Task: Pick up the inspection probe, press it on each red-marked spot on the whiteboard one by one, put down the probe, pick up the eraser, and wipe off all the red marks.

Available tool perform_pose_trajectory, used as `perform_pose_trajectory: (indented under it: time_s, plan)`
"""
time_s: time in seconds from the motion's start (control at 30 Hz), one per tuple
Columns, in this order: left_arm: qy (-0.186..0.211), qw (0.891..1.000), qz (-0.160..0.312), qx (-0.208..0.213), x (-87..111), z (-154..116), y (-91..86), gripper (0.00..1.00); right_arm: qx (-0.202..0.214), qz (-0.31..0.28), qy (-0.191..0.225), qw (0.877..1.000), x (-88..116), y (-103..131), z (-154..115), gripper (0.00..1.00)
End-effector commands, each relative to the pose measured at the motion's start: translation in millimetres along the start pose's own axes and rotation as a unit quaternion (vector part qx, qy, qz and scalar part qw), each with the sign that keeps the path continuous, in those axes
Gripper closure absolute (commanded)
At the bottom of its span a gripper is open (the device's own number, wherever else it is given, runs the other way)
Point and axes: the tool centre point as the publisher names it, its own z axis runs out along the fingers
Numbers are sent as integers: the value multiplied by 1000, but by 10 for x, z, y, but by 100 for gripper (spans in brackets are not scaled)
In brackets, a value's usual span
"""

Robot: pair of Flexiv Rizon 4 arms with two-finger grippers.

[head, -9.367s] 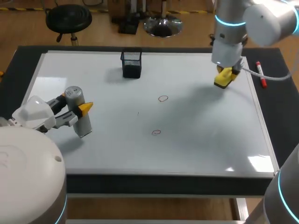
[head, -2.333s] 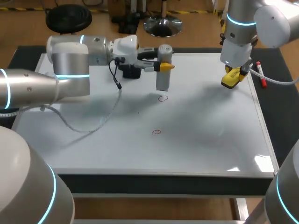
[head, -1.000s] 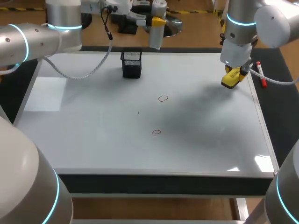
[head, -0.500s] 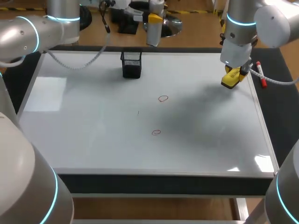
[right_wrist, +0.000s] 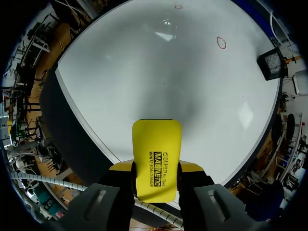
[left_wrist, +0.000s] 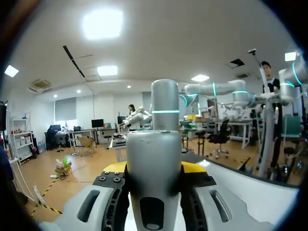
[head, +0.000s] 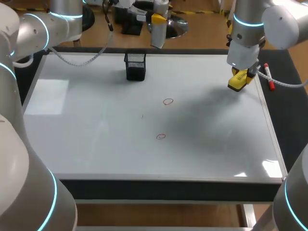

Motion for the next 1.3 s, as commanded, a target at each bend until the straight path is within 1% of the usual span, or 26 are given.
perform_pose_trajectory:
  time_s: [0.03, 0.67, 0.7, 0.8, 0.93, 1.13, 1.3]
  plan:
    - [22, 1000, 0, 2, -47, -15, 8, 100, 1, -1, 2, 1000, -7, -10, -6, 100]
    - [22, 1000, 0, 2, -47, -15, 8, 100, 1, -1, 2, 1000, -7, -10, -6, 100]
    - [22, 1000, 0, 2, -47, -15, 8, 100, 3, -7, 5, 1000, -32, 15, -18, 100]
    - [22, 1000, 0, 2, -47, -15, 8, 100, 6, -20, -1, 1000, -97, 108, -72, 100]
    - [22, 1000, 0, 2, -47, -15, 8, 100, 19, -47, -4, 999, -192, 255, -156, 100]
    - [22, 1000, 0, 2, -47, -15, 8, 100, 37, -106, -4, 994, -395, 654, -248, 100]
    - [22, 1000, 0, 2, -47, -15, 8, 100, 38, -152, 1, 988, -572, 1009, -220, 100]
